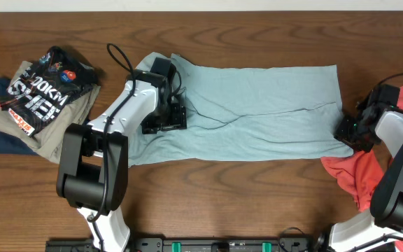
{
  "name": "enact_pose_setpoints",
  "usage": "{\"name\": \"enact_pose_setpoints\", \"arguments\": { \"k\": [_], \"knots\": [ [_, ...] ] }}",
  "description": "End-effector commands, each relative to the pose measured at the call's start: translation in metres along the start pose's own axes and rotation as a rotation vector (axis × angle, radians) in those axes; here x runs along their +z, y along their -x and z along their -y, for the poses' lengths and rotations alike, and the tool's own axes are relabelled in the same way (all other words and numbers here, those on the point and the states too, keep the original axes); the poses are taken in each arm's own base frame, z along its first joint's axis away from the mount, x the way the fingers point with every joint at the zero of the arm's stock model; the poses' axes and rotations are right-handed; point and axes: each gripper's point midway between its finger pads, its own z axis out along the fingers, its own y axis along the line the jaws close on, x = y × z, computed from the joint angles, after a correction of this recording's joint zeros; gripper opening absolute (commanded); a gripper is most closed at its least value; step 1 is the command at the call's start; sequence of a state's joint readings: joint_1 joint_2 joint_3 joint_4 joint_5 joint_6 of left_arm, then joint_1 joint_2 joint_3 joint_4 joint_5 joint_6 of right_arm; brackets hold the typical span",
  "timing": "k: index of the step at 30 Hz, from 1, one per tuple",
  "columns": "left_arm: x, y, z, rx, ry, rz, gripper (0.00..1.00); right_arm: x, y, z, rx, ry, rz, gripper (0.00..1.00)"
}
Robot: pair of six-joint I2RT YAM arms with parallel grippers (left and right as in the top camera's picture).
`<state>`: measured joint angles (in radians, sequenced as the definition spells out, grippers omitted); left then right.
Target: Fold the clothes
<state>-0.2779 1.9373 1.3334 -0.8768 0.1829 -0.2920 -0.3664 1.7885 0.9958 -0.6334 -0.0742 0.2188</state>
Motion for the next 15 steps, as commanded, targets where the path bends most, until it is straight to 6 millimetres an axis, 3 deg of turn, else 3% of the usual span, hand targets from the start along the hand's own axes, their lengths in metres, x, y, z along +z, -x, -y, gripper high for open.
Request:
{"name": "enact_pose_setpoints", "arguments": {
  "k": [1,3,9,11,13,15],
  "knots": [
    [0.003,0.005,0.005,0.002,-0.023,0.018,0.79,0.024,-0.036,0.015,0.009,-0.047,-0.133,0.33],
    [0.002,0.014,0.008,0.007,-0.035,0.054,0.78,0.024,-0.036,0.015,0.009,-0.047,-0.134,0.33],
    [0.002,0.025,0.011,0.014,-0.047,0.101,0.5,0.024,-0.037,0.015,0.009,-0.048,-0.137,0.33],
    [0.002,0.024,0.011,0.013,-0.045,0.096,0.32,0.024,-0.037,0.015,0.009,-0.048,-0.136,0.33],
    [0.002,0.021,0.01,0.011,-0.04,0.086,0.06,0.024,-0.037,0.015,0.009,-0.048,-0.136,0.33],
    [0.002,0.018,0.008,0.009,-0.036,0.073,0.06,0.024,-0.037,0.015,0.009,-0.048,-0.136,0.33]
  ]
}}
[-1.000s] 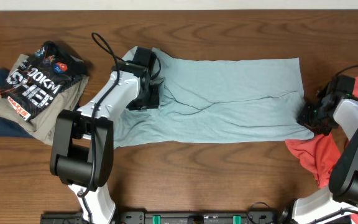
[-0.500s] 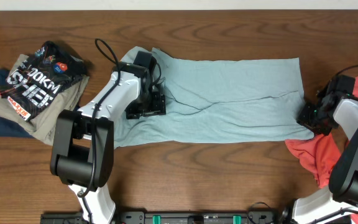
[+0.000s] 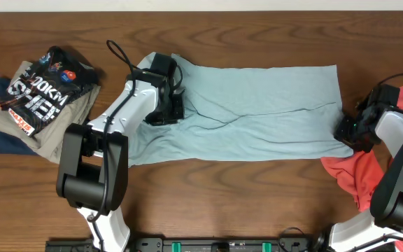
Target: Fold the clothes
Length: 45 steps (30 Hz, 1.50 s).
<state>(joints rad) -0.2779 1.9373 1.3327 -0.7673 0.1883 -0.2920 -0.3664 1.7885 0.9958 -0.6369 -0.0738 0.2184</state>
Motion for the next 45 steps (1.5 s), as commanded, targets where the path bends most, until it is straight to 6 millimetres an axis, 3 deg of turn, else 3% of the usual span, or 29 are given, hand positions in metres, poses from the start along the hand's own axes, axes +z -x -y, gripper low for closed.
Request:
{"name": "enact_pose_setpoints", "arguments": {
  "k": [1,4,9,14,19,22,25,28,34,39,45],
  "knots": [
    [0.001,-0.009,-0.004,-0.009,0.012,-0.036,0.06,0.024,-0.036,0.015,0.009,-0.047,-0.133,0.33],
    [-0.012,-0.017,-0.015,-0.037,0.033,-0.066,0.06,0.024,-0.036,0.015,0.009,-0.047,-0.134,0.33],
    [-0.053,-0.04,-0.042,-0.144,0.074,-0.11,0.06,0.024,-0.036,0.015,0.009,-0.047,-0.133,0.33],
    [-0.074,-0.047,-0.047,-0.188,0.07,-0.095,0.07,0.024,-0.036,0.015,0.009,-0.047,-0.133,0.33],
    [-0.073,-0.057,-0.048,-0.188,0.086,-0.138,0.1,0.024,-0.036,0.015,0.009,-0.047,-0.134,0.33],
    [-0.073,-0.059,-0.049,-0.19,0.087,-0.144,0.53,0.024,-0.036,0.015,0.009,-0.047,-0.133,0.33],
    [-0.072,-0.049,-0.046,-0.191,0.072,-0.105,0.58,0.024,-0.036,0.015,0.009,-0.047,-0.132,0.33],
    [-0.069,-0.027,-0.035,-0.167,0.03,-0.017,0.59,0.024,-0.036,0.015,0.009,-0.047,-0.133,0.33],
    [-0.063,0.013,0.004,0.058,-0.03,0.161,0.6,0.024,-0.036,0.015,0.009,-0.047,-0.134,0.33],
    [-0.037,0.024,0.025,0.111,-0.037,0.176,0.6,0.024,-0.036,0.015,0.01,-0.047,-0.134,0.33],
    [-0.003,0.031,0.027,0.133,0.017,0.171,0.59,0.024,-0.037,0.015,0.009,-0.048,-0.137,0.33]
  ]
}}
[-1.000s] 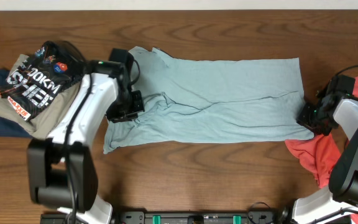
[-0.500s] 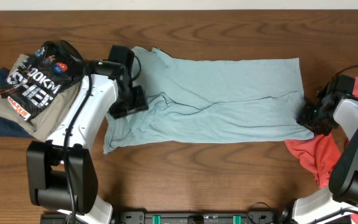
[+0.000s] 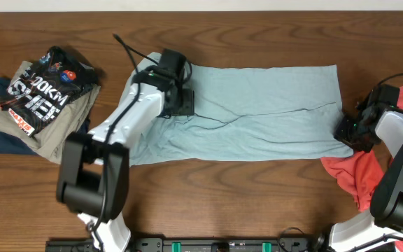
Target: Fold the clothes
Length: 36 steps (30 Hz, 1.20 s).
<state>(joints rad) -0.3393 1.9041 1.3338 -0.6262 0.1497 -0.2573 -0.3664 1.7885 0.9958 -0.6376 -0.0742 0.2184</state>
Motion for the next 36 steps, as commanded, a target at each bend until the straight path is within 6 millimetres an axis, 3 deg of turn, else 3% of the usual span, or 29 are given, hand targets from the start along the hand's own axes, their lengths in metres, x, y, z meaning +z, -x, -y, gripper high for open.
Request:
{"name": "enact_pose_setpoints", "arguments": {
  "k": [1,9,19,29,36],
  "knots": [
    [0.013,0.001,-0.007,0.023,0.052,-0.003,0.57,0.024,-0.037,0.015,0.01,-0.047,-0.136,0.33],
    [0.024,-0.007,-0.011,0.019,0.067,-0.041,0.47,0.024,-0.037,0.015,0.01,-0.048,-0.139,0.33],
    [0.025,-0.02,0.001,0.061,0.089,-0.073,0.46,0.024,-0.038,0.015,0.01,-0.048,-0.14,0.33],
    [0.039,-0.032,-0.012,0.088,0.193,-0.108,0.45,0.024,-0.037,0.015,0.01,-0.048,-0.139,0.33],
    [0.04,-0.03,-0.012,0.086,0.192,-0.104,0.27,0.024,-0.038,0.015,0.01,-0.049,-0.14,0.33]
  ]
}}
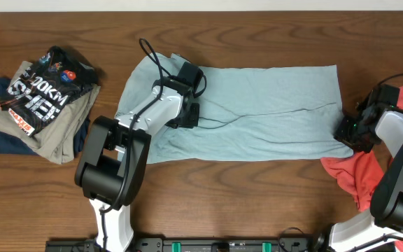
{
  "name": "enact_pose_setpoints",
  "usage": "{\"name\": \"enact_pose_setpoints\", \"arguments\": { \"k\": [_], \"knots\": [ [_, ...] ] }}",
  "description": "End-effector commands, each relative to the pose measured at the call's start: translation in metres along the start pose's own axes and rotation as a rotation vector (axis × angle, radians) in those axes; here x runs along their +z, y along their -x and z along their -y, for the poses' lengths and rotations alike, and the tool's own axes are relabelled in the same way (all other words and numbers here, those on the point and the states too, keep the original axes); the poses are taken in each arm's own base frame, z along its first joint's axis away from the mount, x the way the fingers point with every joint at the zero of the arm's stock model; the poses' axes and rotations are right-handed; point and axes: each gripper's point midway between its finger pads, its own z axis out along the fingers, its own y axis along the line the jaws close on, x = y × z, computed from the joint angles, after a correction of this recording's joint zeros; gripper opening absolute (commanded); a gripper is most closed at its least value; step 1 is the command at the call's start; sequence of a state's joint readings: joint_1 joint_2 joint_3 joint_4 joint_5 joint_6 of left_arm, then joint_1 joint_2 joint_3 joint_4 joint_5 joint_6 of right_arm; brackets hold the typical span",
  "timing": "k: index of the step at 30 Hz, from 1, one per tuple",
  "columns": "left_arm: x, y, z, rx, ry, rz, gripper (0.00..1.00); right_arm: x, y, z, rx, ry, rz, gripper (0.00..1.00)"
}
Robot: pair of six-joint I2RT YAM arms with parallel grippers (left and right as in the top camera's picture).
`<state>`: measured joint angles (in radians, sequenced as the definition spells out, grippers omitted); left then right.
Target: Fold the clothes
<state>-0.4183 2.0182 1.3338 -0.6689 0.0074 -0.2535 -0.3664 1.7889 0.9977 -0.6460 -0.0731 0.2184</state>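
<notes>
A light blue-grey garment (264, 112) lies spread flat across the middle of the table, with a crease running along its length. My left gripper (186, 116) rests on its left part, pointing down onto the cloth; the jaws are too dark to read. My right gripper (346, 133) sits at the garment's lower right corner, touching the cloth edge; whether it pinches the cloth is unclear. The left arm hides part of the garment's left end.
A stack of folded clothes (39, 101), topped by a black printed shirt, lies at the far left. A crumpled red garment (359, 175) lies at the right edge under the right arm. Bare wooden table (243, 203) runs along the front.
My left gripper has moved to the right and slightly toward the front on the garment, from near its upper left part to further in. The right gripper has not moved.
My left gripper first sat low on the garment's left part, then a little higher, then near the top left edge, and now further right on the cloth. The right gripper stayed at the lower right corner throughout. The garment stays spread flat.
</notes>
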Motion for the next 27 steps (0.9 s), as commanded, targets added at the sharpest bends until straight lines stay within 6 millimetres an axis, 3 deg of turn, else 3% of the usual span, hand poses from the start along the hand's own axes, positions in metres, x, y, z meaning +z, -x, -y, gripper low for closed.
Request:
{"name": "enact_pose_setpoints", "arguments": {
  "k": [1,13,26,27],
  "knots": [
    [0.001,0.003,-0.004,0.006,0.023,0.008,0.26,0.025,-0.036,0.015,0.009,-0.046,-0.134,0.33],
    [-0.037,0.029,0.002,-0.001,-0.015,0.126,0.22,0.025,-0.036,0.015,0.009,-0.046,-0.134,0.33],
    [-0.037,0.029,0.002,-0.001,-0.016,0.129,0.22,0.025,-0.036,0.015,0.01,-0.046,-0.134,0.33],
    [-0.037,0.029,0.002,-0.001,-0.017,0.129,0.19,0.025,-0.036,0.015,0.01,-0.046,-0.134,0.33]
  ]
}}
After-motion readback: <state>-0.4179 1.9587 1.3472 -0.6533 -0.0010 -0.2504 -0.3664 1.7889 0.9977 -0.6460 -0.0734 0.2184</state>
